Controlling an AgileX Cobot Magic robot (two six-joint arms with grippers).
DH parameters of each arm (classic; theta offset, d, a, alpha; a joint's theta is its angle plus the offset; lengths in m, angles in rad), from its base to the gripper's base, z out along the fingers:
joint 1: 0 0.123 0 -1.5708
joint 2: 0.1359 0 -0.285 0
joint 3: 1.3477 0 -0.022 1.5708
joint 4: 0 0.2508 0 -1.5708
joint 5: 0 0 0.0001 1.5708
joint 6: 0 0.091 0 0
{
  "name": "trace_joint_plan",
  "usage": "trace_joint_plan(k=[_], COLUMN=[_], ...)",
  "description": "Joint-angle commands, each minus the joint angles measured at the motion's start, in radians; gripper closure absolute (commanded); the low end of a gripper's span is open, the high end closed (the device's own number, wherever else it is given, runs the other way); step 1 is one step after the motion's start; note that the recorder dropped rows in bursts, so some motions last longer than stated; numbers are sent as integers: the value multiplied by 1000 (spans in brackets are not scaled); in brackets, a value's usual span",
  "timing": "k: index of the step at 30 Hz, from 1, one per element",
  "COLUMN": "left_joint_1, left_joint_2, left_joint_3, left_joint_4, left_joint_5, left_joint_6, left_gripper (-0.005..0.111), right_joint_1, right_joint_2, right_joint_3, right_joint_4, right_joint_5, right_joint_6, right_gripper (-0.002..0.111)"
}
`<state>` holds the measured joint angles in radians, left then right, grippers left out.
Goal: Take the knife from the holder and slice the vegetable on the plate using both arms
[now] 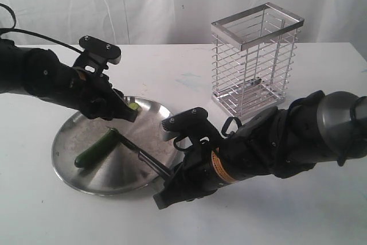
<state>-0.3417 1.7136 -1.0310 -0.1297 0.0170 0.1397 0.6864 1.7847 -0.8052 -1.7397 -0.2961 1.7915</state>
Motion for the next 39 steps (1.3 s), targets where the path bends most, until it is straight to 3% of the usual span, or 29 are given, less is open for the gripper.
trace_joint_plan(k=[1, 39], left_joint_1=[35, 50], left_joint_2=[7, 91], left_joint_3=[6, 6], left_joint_4=[7, 9], left_joint_5=[38, 2], left_joint_6=[14, 43], left_gripper=[67, 67], right_joint_1=[0, 0], right_joint_2=[-3, -3], right_joint_3=[-1, -1], right_joint_4=[-5, -5], right_joint_5=[15, 11], right_joint_6=[-9, -16], right_gripper=[108, 108])
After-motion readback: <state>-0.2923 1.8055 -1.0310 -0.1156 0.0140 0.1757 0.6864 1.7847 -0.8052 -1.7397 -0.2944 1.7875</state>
